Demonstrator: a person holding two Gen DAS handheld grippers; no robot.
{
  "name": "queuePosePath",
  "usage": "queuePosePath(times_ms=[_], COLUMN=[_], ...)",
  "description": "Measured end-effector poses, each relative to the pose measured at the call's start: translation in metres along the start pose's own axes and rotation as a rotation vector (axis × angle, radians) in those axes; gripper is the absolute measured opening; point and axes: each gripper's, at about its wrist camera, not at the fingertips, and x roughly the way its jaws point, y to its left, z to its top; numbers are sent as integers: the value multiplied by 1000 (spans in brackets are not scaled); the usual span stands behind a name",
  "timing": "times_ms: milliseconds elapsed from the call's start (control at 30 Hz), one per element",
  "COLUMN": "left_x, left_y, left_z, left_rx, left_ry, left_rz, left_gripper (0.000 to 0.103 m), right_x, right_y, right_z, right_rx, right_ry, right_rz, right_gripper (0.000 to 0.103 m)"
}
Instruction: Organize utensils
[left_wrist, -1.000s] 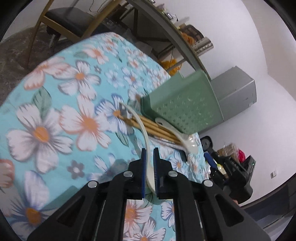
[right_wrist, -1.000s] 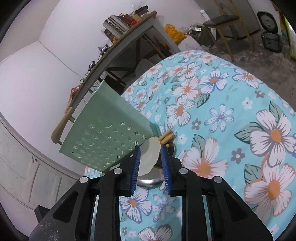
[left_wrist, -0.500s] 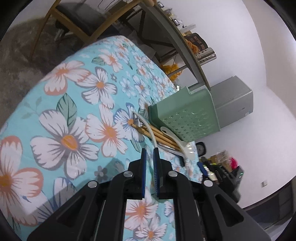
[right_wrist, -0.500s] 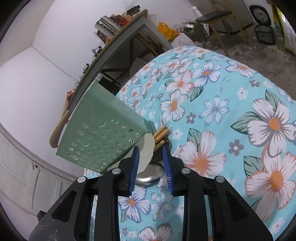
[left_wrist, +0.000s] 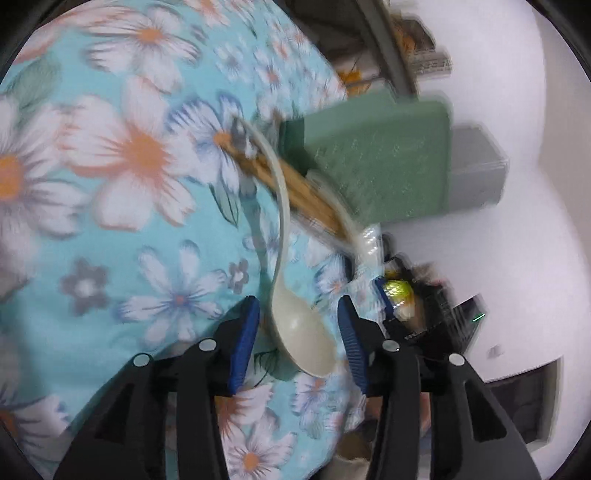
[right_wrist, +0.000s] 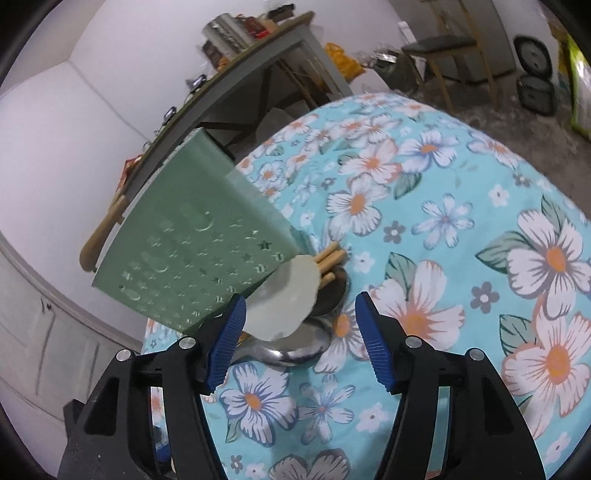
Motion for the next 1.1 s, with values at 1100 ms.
queuePosePath(times_ms=[1100], left_x=[-16], left_y=[-23], left_z=[-26], left_rx=[151], left_ry=[-42], left_rz=[-119], left_gripper=[44], right_x=[2], right_y=[-3], right_z=[3], right_rx=[4], right_ry=[49], right_rz=[9], right_gripper=[62])
